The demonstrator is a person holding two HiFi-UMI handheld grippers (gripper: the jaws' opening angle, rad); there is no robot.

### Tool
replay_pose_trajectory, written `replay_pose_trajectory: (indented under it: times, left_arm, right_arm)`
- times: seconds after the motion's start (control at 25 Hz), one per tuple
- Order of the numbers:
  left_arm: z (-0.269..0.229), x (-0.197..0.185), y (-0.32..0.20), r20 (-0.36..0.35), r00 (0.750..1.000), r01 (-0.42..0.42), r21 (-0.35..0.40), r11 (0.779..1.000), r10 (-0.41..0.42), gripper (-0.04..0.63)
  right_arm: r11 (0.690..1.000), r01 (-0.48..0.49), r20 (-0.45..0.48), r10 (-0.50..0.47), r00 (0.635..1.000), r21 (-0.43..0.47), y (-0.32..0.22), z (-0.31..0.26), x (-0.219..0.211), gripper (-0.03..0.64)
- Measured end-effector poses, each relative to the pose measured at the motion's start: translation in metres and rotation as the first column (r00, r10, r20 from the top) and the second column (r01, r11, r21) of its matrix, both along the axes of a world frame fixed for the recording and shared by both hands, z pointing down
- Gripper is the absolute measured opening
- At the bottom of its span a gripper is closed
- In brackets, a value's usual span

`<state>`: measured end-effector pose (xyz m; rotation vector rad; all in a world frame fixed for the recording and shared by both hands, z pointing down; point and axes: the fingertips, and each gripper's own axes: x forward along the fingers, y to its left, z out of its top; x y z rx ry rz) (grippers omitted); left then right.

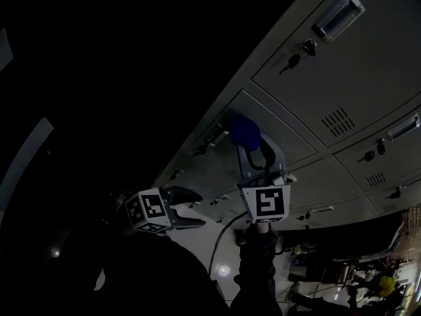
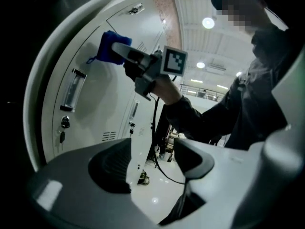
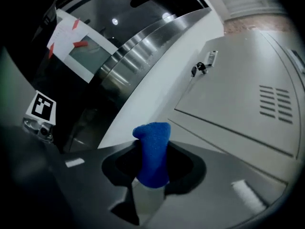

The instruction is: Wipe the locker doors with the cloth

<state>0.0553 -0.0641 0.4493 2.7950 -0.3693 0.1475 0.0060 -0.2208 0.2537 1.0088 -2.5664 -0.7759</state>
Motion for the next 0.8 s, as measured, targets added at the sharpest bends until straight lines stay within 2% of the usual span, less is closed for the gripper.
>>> replay_pose_trajectory:
  times: [0.16, 0.44, 0.8]
  left_arm:
    - [-0.009, -0.007, 0.004, -0.002, 1.000, 0.005, 0.010, 1.000, -0.005, 0.262]
    - [-0.016, -0.012, 0.006, -0.018, 1.000, 0.017, 0.027, 0.999, -0.017, 0.262]
    - [-0.009, -0.005, 0.017, -0.021, 1.000, -0.005, 0.012, 1.000, 0.005, 0.262]
  right_arm:
    - [0.998, -0.002, -0.081, 0.007, 0.997, 0.059, -0.013, -0.028, -0.019, 0.124]
    - [0.996, -0.062, -0.190, 0.074, 0.979, 0.068, -0.030, -0.040, -0.033, 0.124]
    - [0.997, -0.074, -0.224, 0.075, 0.972, 0.012, -0.031, -0.009, -0.040, 0.124]
